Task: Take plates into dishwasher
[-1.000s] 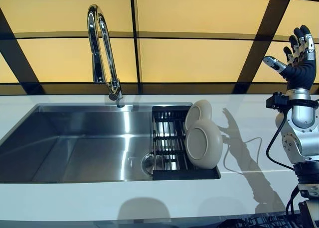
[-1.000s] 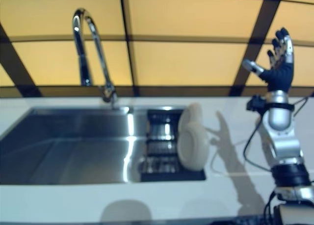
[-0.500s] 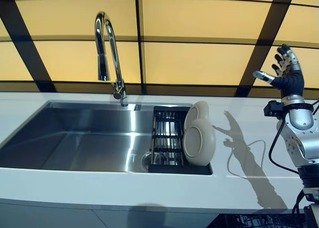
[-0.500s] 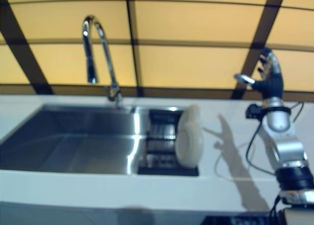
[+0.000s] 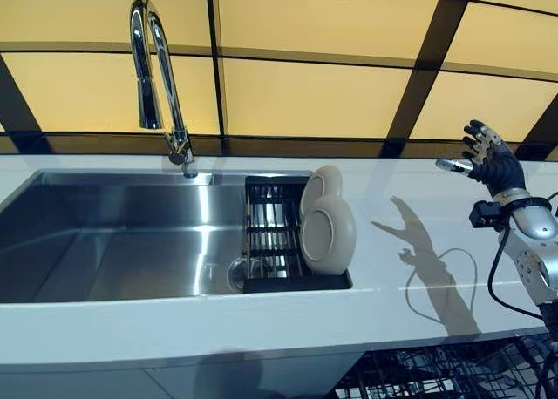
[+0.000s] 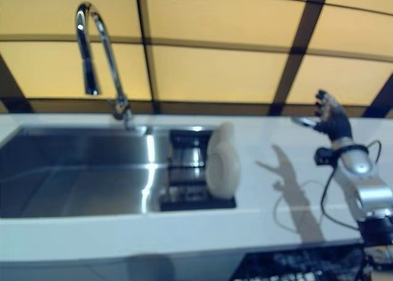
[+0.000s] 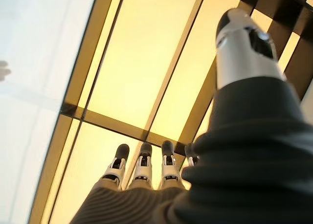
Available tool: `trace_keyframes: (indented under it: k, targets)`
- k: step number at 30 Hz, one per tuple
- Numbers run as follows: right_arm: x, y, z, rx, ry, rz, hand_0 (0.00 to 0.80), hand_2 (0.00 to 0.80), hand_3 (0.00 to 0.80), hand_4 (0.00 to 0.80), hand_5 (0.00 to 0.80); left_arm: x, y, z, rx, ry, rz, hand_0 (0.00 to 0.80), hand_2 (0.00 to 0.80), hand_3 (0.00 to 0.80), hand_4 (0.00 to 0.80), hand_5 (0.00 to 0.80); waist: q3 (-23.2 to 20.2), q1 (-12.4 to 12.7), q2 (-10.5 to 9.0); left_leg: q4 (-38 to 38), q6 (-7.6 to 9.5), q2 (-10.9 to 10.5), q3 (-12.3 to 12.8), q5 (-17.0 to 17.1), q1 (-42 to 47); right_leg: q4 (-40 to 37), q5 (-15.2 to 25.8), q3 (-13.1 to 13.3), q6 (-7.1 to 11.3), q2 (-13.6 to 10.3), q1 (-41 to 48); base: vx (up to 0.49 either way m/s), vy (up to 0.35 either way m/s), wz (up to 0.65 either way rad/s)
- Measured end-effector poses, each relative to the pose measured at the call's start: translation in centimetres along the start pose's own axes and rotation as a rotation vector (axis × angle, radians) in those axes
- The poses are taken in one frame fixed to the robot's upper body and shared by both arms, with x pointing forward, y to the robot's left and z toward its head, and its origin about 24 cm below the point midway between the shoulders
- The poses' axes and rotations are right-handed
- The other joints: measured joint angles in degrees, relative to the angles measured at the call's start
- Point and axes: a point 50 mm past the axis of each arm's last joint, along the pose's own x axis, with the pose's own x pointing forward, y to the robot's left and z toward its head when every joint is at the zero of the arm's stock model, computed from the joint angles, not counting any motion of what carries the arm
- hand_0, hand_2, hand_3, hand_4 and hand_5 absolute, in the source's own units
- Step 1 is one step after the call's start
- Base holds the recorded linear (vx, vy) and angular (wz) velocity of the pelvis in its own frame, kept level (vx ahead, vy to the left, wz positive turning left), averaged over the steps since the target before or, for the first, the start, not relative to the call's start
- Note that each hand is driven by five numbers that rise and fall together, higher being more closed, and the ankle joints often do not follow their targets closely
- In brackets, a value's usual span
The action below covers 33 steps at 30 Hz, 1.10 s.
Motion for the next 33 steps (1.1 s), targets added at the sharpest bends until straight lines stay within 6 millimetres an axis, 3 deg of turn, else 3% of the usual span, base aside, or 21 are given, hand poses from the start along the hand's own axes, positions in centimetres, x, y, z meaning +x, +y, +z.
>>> trace_keyframes:
  k: [10, 15, 21, 33]
  targets:
    - [-0.1, 0.0, -0.6, 0.005, 0.023, 0.021, 0.000, 0.000, 0.000, 0.000, 0.000, -0.1, 0.4, -0.2, 0.007, 0.013, 0.015, 0.000, 0.000, 0.000, 0.000, 0.000, 0.11, 0.30, -0.14, -3.50, 0.35, -0.18, 0.19, 0.36, 2.55, -11.10, 4.82, -0.20, 0.62, 0.84, 6.14, -0.017, 0.008, 0.00]
    - [-0.1, -0.4, -1.3, 0.007, 0.055, 0.023, 0.000, 0.000, 0.000, 0.000, 0.000, 0.0, 0.7, 0.0, 0.005, 0.010, 0.022, 0.000, 0.000, 0.000, 0.000, 0.000, 0.96, 0.24, -1.36, -3.94, 0.33, -0.19, 0.66, 0.36, 2.93, -14.49, 6.40, -0.03, 1.00, 1.08, 7.83, -0.015, -0.008, -0.02]
    - [-0.2, -0.6, -2.3, 0.031, 0.128, 0.059, 0.000, 0.000, 0.000, 0.000, 0.000, 0.0, 0.9, 0.1, 0.006, 0.007, 0.025, 0.000, 0.000, 0.000, 0.000, 0.000, 1.81, 0.25, -2.56, -4.70, 0.35, -0.33, 0.77, 0.42, 3.78, -15.30, 6.65, 0.09, 1.07, 1.02, 8.60, 0.000, 0.000, 0.00]
    - [-0.6, 0.2, -4.0, 0.097, 0.290, 0.196, 0.000, 0.000, 0.000, 0.000, 0.000, -0.1, 1.8, 0.1, 0.012, 0.008, 0.048, 0.000, 0.000, 0.000, 0.000, 0.000, 2.95, 0.25, -2.95, -5.28, 0.47, -0.40, 0.82, 0.51, 4.57, -15.32, 6.74, 0.12, 0.95, 0.99, 9.11, 0.000, 0.000, 0.00]
